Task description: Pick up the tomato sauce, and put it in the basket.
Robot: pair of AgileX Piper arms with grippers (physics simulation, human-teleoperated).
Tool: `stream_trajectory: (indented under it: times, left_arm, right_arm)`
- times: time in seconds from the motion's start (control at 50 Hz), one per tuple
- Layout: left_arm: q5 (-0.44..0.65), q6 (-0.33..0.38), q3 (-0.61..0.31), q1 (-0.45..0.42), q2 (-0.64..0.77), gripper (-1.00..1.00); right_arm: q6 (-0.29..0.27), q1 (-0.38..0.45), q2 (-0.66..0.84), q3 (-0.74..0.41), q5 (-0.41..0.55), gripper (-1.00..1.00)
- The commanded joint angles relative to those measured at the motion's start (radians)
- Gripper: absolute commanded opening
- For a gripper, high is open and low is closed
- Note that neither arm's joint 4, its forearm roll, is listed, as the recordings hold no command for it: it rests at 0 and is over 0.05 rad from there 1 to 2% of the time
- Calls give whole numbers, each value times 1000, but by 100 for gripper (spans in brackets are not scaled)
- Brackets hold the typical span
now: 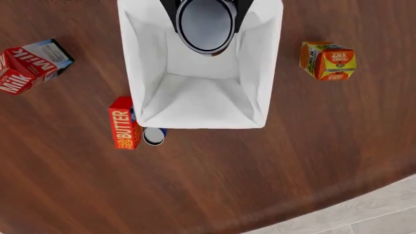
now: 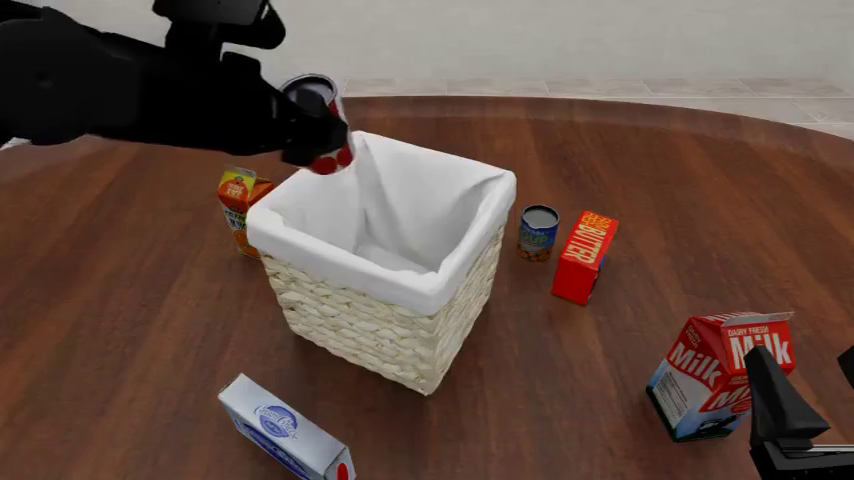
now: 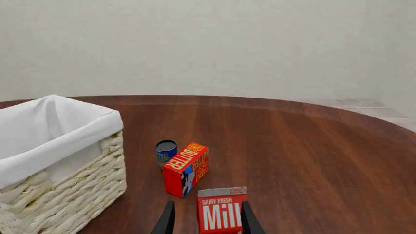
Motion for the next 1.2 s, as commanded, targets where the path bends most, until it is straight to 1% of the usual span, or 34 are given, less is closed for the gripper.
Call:
stream_trajectory:
  times: [0.02, 0.24, 0.38, 0.48, 0.62, 0.66, 0.76, 1.2]
  left_arm:
    - [-24, 34, 2, -13, 55, -100]
    - [-47, 27, -2, -15, 109, -100]
    - [-69, 35, 12, -10, 129, -100]
    - [-71, 38, 1, -2, 154, -100]
    - [-97, 51, 20, -1, 182, -100]
    - [-89, 37, 14, -2, 196, -100]
    - [-117, 49, 31, 1, 213, -100]
    - [-126, 50, 5, 3, 274, -100]
  right_arm:
    - [0, 0, 0, 0, 0, 100]
    - [0, 0, 0, 0, 0, 100]
    - [0, 0, 0, 0, 0, 100]
    - [0, 0, 0, 0, 0, 100]
    - [0, 0, 0, 0, 0, 100]
    - [0, 0, 0, 0, 0, 100]
    - [0, 0, 0, 0, 0, 100]
    - [0, 0, 0, 0, 0, 100]
